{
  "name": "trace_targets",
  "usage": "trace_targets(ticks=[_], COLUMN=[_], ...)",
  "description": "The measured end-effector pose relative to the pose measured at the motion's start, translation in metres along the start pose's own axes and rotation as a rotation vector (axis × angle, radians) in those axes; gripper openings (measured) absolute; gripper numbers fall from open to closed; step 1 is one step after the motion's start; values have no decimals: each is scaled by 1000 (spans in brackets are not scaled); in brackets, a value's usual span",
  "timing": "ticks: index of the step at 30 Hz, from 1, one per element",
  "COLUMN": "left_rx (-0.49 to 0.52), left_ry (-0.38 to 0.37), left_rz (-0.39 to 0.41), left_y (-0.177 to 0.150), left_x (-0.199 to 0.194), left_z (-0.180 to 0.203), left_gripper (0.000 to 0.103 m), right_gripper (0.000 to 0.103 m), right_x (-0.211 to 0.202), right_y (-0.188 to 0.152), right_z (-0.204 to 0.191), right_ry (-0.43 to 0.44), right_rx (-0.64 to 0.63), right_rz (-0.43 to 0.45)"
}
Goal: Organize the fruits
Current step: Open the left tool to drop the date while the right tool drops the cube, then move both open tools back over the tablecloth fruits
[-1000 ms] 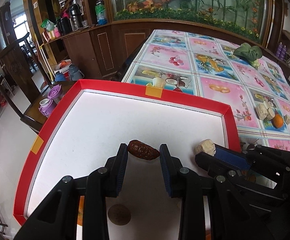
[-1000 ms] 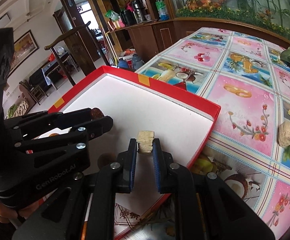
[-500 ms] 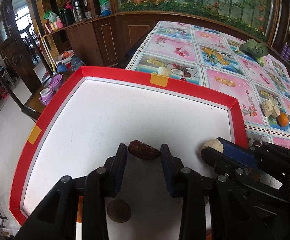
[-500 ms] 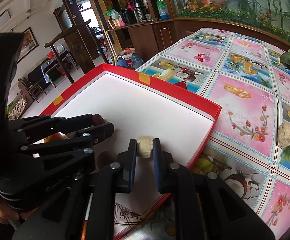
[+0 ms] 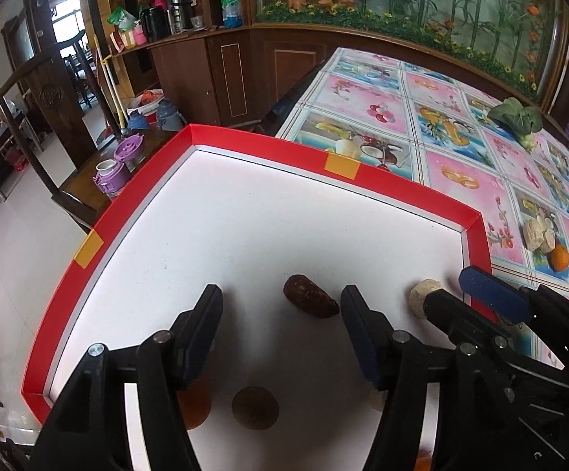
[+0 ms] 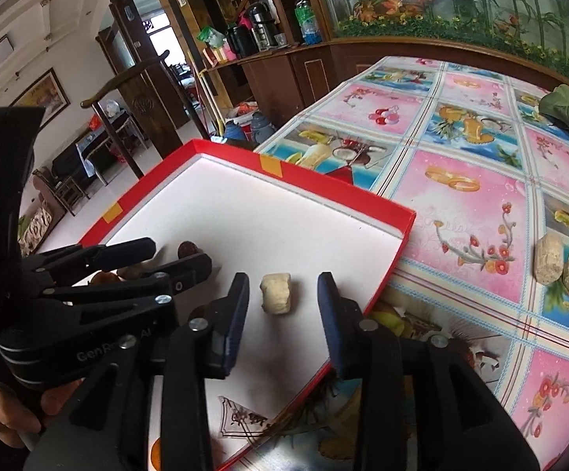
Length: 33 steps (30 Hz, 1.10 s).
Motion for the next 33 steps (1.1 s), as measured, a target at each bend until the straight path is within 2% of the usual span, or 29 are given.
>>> trace_targets(ticks=[5,11,23,33], left_rx=[-4,2,74,185], left_ry=[23,60,111,109], left_rz=[39,87,145,198], left_y=[2,4,2,-2], left_x=[-8,-20,-46,-68], left_z=[1,2,26,67], left_gripper=[72,77,80,81], right_gripper=[45,46,46,47], right_x=[-6,-13,-40,-73], right_y=[3,7,9,1], right_z=[4,10,23,77], right_ry=[5,13,39,-13], right_rx=[20,52,90,187], right_rz=[30,66,143,202])
Point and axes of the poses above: each gripper's, at about its wrist camera, not at the fingertips, and x roughly the way its jaws point, z to its right, y to its top, the point moved 6 cm from there along x, roughly the way its jaws point, and after that the axes turned 8 degrees about -z, right-handed, at the moved point
